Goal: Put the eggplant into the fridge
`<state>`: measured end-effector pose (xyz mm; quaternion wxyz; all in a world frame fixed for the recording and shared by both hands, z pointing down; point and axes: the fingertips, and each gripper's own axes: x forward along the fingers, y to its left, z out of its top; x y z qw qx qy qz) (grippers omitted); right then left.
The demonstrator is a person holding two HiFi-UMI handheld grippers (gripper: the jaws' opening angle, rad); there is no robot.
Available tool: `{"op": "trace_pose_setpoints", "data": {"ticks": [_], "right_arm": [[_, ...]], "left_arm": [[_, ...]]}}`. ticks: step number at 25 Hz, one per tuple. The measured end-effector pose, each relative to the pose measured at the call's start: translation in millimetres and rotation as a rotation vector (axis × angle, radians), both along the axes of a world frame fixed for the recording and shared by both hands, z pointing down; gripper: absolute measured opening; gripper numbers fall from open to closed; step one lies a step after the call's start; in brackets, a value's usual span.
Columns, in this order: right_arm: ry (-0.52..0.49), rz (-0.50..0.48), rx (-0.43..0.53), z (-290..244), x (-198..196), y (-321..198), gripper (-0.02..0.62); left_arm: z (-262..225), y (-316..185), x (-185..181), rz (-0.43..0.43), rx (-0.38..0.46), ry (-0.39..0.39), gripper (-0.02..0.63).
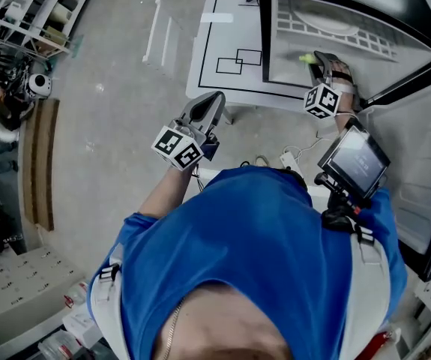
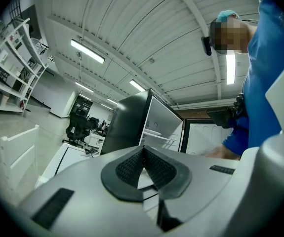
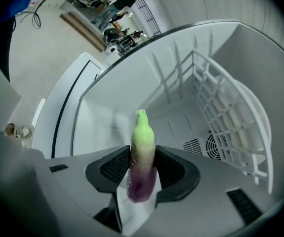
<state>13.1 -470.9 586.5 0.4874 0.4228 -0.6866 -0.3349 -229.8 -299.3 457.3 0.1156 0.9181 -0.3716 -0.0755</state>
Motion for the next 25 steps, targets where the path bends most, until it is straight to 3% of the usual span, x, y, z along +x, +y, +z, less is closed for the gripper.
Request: {"op": "trace_pose_setpoints", "data": {"ticks": [4,10,19,25], "right_arm": [[0.138,0.029,-0.025,18,8,-21,0.164],[0.223,0.061,-0.069,28,12,-49,0.164],[0.276,0.087,-0.147,61,17,-91,0.164],[0.303,0.081,-0.177,50,15,-79,0.164]], "left_arm": [[1,-5,-4,-0.012,-0.007,0.002,0.009],[-4,-8,-9,-0.037,-0.016,0.000,0.009],[5,-19,-14,-0.070,-0.033,-0.014,0.009],[-10,-6,-19,-0.080,-0.034,-0.009,0.009]]}}
